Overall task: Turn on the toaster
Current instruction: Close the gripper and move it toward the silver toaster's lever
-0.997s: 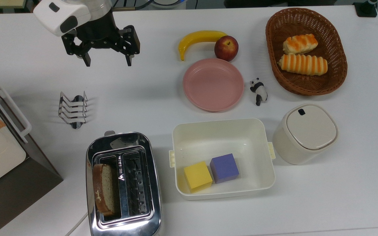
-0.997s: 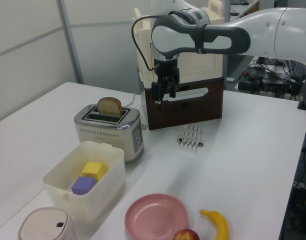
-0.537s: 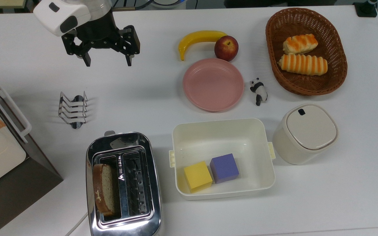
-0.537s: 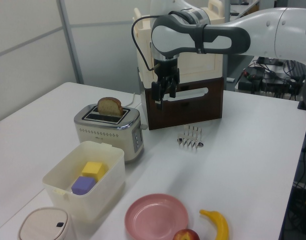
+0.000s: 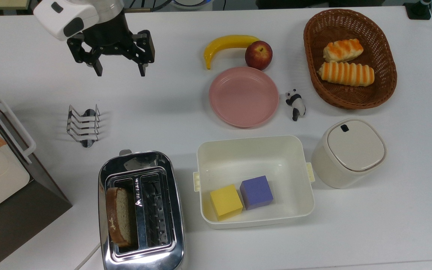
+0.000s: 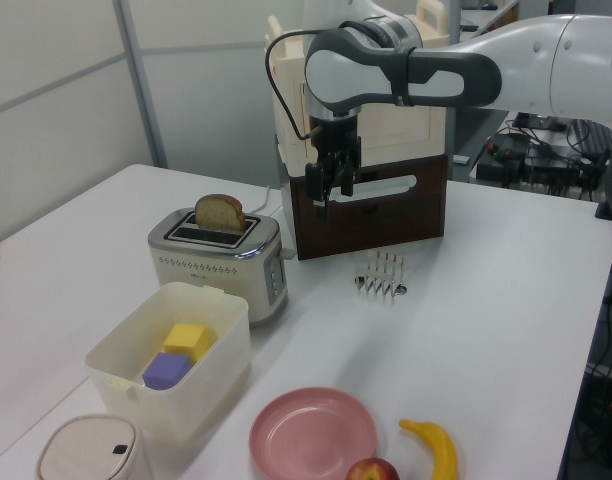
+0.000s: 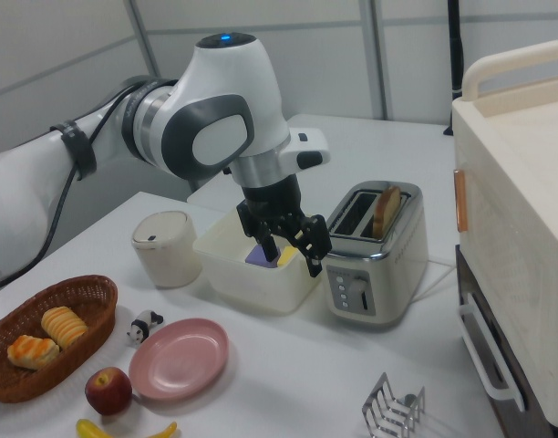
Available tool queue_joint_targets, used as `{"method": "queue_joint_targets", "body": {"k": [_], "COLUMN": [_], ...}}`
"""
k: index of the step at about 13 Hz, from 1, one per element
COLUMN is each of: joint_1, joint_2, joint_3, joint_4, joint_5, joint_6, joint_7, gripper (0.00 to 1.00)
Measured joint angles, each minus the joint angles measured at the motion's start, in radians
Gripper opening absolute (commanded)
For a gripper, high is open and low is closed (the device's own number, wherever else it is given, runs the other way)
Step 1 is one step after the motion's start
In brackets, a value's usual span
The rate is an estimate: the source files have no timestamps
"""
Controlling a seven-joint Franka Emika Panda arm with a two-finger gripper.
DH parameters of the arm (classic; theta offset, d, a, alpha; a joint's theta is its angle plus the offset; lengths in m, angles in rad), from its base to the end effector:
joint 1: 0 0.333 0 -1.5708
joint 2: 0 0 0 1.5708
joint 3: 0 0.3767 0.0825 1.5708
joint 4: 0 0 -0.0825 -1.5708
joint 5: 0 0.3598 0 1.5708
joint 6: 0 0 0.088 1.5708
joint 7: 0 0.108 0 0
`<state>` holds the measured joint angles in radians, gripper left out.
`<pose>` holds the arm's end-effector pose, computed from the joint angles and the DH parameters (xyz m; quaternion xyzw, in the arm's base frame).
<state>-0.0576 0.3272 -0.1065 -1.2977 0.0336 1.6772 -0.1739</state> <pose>0.6498 -0.0905 0.6238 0.9996 0.0068 0.0266 0.0048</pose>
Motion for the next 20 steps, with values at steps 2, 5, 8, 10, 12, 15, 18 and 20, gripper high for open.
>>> {"method": "queue_joint_targets", "body": {"k": [2,5,8,10,12,15,18,20], "joint_1": [-0.005,-0.005,-0.007,-0.01,-0.013,-0.017,-0.018,-0.018], "joint_2": [0.0,0.0,0.0,0.0,0.002,0.012,0.046,0.072], "joint_3": [0.0,0.0,0.0,0.0,0.0,0.0,0.0,0.0], "joint_4": [0.0,0.0,0.0,0.0,-0.001,-0.002,-0.006,-0.007], "joint_5": [0.0,0.0,0.0,0.0,0.0,0.0,0.0,0.0], "joint_6": [0.0,0.0,0.0,0.0,0.0,0.025,0.132,0.185], "joint_7": [0.0,0.0,0.0,0.0,0.0,0.0,0.0,0.0], "gripper": [0.02,0.0,0.0,0.0,0.0,0.0,0.0,0.0]}}
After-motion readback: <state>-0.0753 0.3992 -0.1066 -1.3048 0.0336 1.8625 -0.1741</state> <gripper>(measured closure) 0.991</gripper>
